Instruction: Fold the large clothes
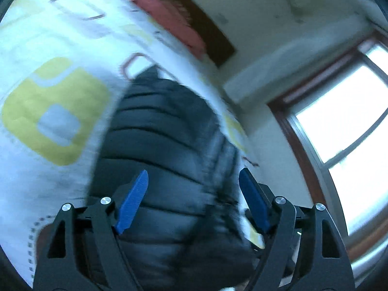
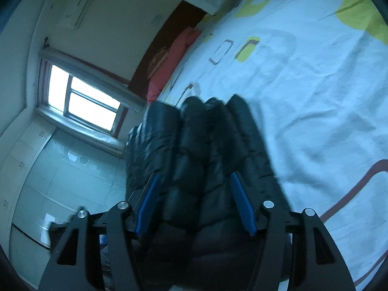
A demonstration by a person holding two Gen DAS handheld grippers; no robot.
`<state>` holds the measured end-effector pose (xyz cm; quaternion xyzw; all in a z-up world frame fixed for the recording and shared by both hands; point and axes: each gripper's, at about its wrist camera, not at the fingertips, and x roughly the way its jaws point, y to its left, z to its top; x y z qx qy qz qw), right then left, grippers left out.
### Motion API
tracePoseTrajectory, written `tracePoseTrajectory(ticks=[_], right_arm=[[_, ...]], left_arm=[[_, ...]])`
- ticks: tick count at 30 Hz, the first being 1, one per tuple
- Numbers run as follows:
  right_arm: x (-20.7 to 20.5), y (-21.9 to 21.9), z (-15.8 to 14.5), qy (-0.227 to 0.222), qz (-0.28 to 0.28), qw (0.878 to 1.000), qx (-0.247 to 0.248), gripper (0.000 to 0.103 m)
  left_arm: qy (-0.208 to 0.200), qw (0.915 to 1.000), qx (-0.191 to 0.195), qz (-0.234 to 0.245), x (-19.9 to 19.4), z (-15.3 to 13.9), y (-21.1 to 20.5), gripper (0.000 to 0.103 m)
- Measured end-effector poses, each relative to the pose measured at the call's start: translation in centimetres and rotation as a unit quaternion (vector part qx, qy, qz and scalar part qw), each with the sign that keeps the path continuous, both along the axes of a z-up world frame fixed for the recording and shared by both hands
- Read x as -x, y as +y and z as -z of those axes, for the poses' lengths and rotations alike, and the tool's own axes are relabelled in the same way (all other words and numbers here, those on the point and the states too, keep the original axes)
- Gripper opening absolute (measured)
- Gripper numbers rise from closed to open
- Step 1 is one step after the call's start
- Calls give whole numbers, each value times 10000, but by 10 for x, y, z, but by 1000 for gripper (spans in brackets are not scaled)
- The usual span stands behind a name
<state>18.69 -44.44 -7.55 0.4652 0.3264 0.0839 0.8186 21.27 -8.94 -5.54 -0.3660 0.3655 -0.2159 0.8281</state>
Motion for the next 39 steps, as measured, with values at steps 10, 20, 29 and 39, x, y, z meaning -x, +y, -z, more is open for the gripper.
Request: tracePoseTrajectory(ticks=[10,20,29,39], right_arm=[[-27,38,6,241,-428,9985,228,54],[-27,1,3,423,-237,9961,740,22],[-33,-18,51,534,-416,9972,318,20],[-26,-28,43,475,-365,9981,111,40]], left_arm=[[596,9982,89,-18,-21,50,24,77],[463,9976,-10,517,-28,46,2,84],[931,9916,-451,773,-43,85,-27,85],[1055,9910,-49,829,-43,91,-10,85]])
